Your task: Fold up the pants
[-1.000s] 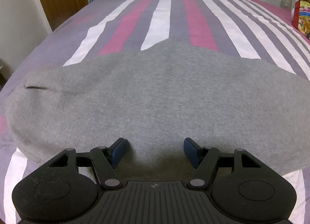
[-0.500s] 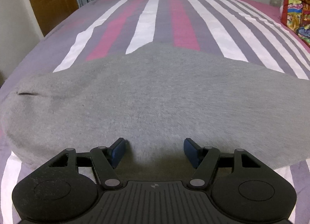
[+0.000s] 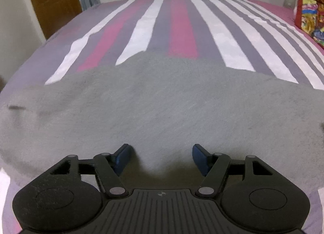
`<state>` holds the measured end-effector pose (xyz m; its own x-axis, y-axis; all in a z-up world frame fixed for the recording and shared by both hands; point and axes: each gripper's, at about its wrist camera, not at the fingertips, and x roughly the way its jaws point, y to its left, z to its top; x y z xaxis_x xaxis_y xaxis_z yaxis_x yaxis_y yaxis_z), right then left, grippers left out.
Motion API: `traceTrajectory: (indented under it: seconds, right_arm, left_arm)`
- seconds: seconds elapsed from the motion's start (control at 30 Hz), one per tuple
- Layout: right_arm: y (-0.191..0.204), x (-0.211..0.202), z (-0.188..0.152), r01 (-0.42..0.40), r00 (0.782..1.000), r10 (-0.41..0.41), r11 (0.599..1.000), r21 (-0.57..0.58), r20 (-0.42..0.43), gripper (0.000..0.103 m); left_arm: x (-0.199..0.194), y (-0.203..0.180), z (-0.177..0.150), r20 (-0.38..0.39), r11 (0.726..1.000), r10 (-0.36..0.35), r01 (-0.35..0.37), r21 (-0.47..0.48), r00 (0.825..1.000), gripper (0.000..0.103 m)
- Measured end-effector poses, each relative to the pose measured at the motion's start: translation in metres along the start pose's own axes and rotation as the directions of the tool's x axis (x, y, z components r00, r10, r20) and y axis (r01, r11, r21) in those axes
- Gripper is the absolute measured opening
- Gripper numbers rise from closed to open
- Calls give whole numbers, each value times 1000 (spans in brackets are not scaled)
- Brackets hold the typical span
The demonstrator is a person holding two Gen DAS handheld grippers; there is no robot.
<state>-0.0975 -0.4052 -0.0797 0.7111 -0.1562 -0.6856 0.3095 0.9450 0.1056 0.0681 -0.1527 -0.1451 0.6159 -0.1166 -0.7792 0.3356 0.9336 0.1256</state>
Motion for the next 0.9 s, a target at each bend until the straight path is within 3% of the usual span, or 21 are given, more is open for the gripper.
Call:
traceTrajectory:
  seconds: [0.13,0.2,0.3,0.37,0.43,0.53,0.63,0.77,0.9]
  right_arm:
    - [34,33,7,-31,999,27,995,-93,-38,36]
    - [36,46,4,10,998,-20,987,-160,-65,35]
    - [20,48,-1,92,994,-104,970,-227,-43,35]
    - [-7,45,0,164,984,-174,964,-207,-28,35]
    - [-34,42,2,177,983,-183,972,-155,-27,33]
    - [-44,37,6,216,974,-222,969,-120,-39,33]
    - [-16,30,16,155,987,-158,981,-113,-16,35]
    - [25,33,13,51,998,-54,984,-172,-13,37]
    - [25,44,1,69,995,-82,977,-200,-55,38]
  left_arm:
    - [11,-9,12,26,999,11,-12,32,1000,68]
    - [19,-7,17,24,1000,11,-10,-8,1000,74]
    - [23,-10,20,30,999,18,-17,-31,999,75]
    - [24,-15,20,37,999,17,-16,-31,999,75]
    - [24,-22,20,47,1000,11,-10,-17,999,75]
    - [22,-26,21,52,1000,-6,7,-9,999,75]
    - [14,-19,24,54,999,-44,45,-8,998,75]
    - [13,-5,22,70,1000,15,-15,-8,997,75]
    - [20,4,14,48,1000,0,1,-29,999,79]
